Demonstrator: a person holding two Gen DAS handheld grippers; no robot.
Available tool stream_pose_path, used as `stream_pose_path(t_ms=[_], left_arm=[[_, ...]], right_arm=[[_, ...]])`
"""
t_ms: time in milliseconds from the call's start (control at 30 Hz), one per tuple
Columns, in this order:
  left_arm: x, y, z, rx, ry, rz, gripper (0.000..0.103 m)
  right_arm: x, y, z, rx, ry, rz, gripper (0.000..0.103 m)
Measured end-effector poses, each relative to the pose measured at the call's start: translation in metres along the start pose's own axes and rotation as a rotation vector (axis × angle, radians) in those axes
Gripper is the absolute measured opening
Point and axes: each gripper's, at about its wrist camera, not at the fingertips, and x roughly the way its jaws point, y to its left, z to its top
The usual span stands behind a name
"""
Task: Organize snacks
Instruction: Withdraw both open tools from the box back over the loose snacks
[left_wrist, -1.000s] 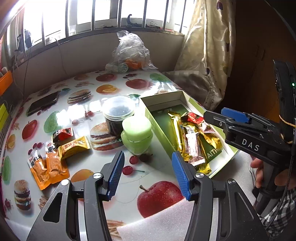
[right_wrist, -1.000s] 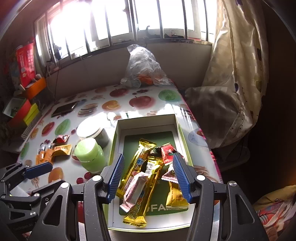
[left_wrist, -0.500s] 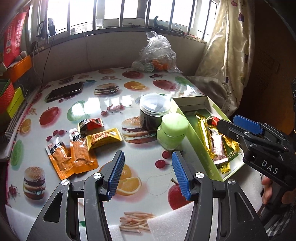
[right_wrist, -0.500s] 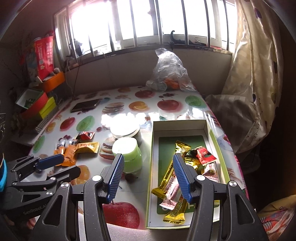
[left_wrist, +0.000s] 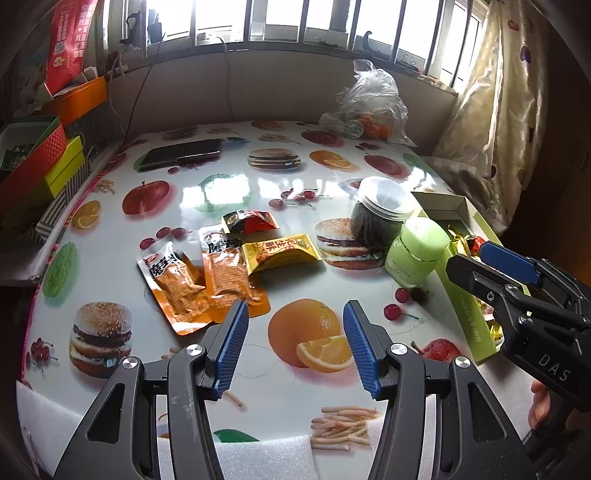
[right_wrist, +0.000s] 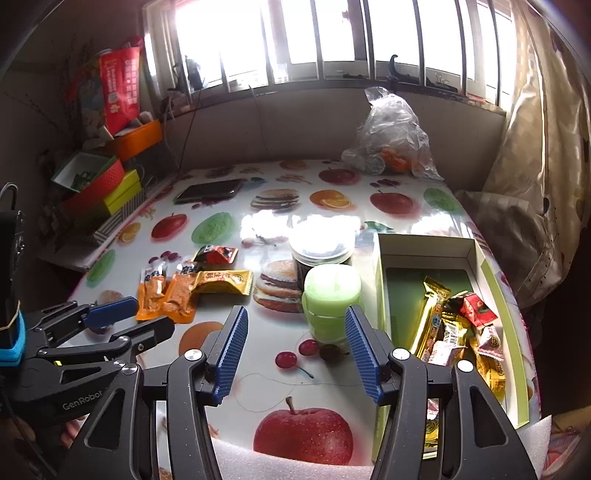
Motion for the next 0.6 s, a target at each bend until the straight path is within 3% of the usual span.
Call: stream_pose_path(t_ms=[600], left_arm=[[0.025, 0.083, -0.012, -0.170, 0.047, 0.078, 0.055]], right_arm=[[0.045, 0.053, -0.006, -0.052, 0.060, 0.062, 0.055]])
